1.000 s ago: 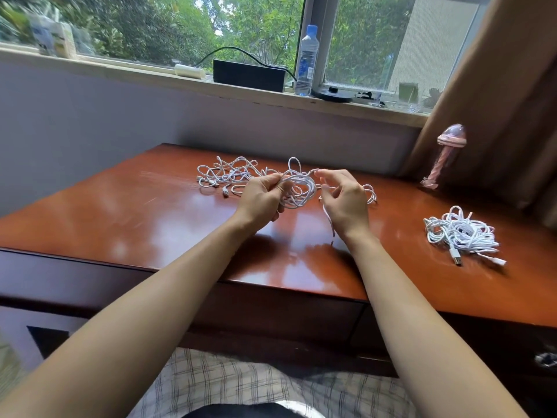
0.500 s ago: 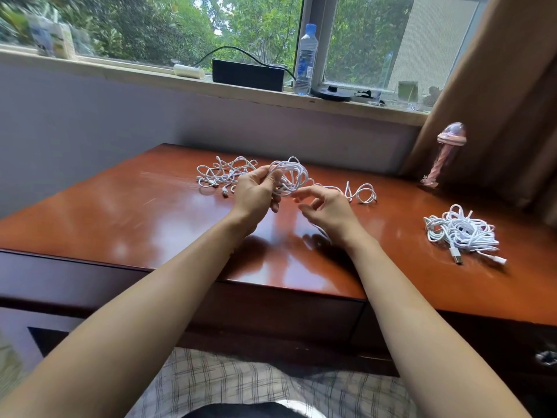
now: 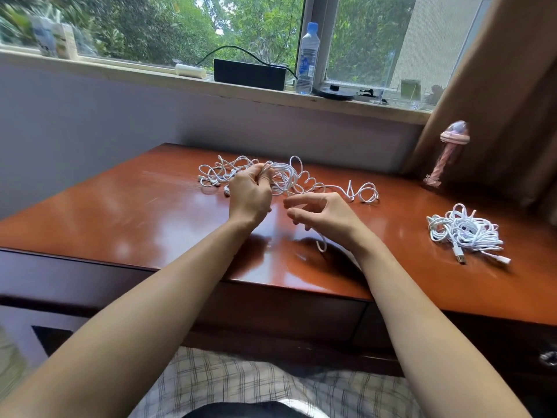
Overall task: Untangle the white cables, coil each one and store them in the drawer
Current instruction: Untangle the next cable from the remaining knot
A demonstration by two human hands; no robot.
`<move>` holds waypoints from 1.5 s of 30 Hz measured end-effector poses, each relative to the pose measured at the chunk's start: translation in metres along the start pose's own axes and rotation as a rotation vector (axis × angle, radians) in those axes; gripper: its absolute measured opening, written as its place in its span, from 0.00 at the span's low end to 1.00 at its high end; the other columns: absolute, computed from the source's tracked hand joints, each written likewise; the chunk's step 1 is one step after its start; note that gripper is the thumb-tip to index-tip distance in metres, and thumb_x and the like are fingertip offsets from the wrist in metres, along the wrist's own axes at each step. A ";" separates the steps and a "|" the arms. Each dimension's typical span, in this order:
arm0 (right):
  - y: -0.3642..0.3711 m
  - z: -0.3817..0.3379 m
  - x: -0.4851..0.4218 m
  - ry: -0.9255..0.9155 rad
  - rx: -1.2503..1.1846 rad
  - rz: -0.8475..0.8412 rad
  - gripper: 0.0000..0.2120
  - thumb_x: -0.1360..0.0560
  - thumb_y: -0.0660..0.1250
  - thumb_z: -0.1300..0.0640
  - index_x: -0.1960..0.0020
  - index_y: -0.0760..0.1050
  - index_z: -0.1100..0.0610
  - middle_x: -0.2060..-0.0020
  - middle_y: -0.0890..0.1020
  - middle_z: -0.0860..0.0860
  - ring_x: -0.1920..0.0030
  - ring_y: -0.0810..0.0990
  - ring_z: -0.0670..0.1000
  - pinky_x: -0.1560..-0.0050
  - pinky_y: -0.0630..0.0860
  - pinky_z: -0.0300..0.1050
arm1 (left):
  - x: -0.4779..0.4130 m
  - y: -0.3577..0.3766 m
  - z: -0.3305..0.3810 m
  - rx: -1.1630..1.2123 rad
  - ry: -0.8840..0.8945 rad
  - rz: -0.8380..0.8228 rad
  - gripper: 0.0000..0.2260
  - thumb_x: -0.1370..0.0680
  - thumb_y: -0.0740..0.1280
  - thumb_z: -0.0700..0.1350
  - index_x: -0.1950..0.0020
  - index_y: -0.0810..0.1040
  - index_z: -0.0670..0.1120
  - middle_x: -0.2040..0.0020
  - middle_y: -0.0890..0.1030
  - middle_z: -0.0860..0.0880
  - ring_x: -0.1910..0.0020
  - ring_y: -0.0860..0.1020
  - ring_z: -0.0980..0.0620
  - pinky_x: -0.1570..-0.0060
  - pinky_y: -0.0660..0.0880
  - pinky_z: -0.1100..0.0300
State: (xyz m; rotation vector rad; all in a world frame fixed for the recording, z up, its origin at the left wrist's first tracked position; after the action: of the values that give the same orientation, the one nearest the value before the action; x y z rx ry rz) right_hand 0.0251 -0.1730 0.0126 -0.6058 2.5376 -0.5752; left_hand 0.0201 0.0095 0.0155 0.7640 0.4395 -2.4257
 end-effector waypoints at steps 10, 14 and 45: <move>-0.008 -0.002 0.001 -0.092 0.194 0.068 0.14 0.25 0.69 0.72 0.46 0.85 0.59 0.54 0.87 0.50 0.61 0.82 0.40 0.59 0.75 0.33 | 0.007 0.002 0.007 -0.223 0.253 -0.034 0.11 0.17 0.64 0.41 0.59 0.77 0.45 0.71 0.74 0.51 0.70 0.69 0.51 0.64 0.61 0.60; -0.017 -0.011 0.003 -0.274 0.518 0.224 0.11 0.26 0.71 0.67 0.52 0.85 0.52 0.57 0.85 0.47 0.57 0.83 0.48 0.52 0.78 0.44 | 0.009 0.007 0.006 -0.280 0.276 -0.103 0.10 0.17 0.63 0.41 0.52 0.81 0.40 0.62 0.83 0.42 0.66 0.77 0.44 0.62 0.69 0.56; -0.006 -0.028 0.008 -0.555 0.556 0.316 0.03 0.24 0.71 0.65 0.52 0.82 0.59 0.57 0.84 0.54 0.57 0.83 0.54 0.52 0.81 0.52 | 0.005 0.012 -0.006 -0.113 0.023 -0.198 0.18 0.18 0.65 0.41 0.68 0.69 0.43 0.74 0.67 0.53 0.74 0.65 0.59 0.70 0.62 0.64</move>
State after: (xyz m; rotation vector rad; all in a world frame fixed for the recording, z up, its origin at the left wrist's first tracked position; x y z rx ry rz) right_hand 0.0056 -0.1736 0.0355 -0.1247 1.7893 -0.8158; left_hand 0.0260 0.0005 0.0060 0.7304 0.6845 -2.5495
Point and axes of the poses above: each hand's wrist, its own x-axis away from the middle knuckle, its own y-axis out of the palm, z = x × y, the point moved 4 cm from there along -x, towards the middle knuckle
